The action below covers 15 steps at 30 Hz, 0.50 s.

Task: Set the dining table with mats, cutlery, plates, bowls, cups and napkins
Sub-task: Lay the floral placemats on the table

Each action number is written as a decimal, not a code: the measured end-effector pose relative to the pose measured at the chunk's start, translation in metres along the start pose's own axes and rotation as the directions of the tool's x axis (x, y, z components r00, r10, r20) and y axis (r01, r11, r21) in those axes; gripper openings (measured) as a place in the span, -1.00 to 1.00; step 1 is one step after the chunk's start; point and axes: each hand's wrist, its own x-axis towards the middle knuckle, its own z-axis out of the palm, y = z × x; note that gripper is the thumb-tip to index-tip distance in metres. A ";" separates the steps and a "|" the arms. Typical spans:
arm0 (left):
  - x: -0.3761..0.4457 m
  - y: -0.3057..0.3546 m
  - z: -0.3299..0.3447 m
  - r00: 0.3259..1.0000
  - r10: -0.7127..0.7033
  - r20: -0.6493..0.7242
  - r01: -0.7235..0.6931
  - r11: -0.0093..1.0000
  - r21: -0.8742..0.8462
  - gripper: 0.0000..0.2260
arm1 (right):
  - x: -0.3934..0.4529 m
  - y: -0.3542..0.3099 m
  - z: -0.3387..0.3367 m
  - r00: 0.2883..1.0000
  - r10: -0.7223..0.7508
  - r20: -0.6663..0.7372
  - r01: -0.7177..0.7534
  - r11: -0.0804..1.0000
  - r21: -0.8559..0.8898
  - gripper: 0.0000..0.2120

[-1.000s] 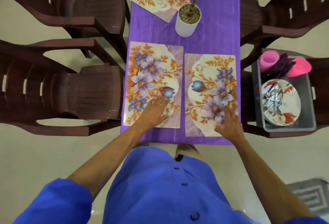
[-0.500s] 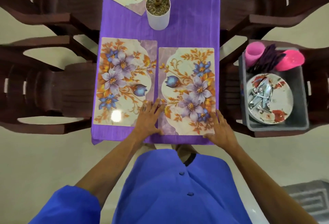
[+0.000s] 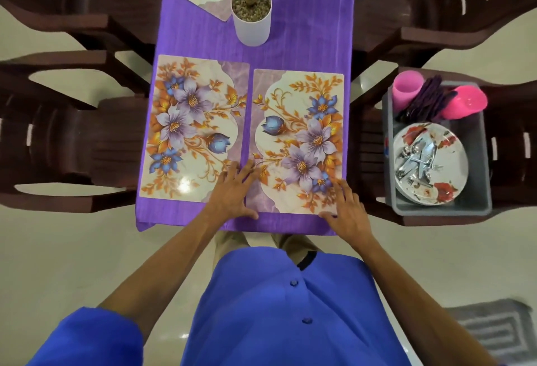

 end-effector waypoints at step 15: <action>0.004 0.002 -0.015 0.999 -0.033 -0.001 0.033 0.997 0.069 0.00 | 0.011 -0.003 -0.002 0.999 0.054 0.008 -0.055 0.986 0.155 -0.11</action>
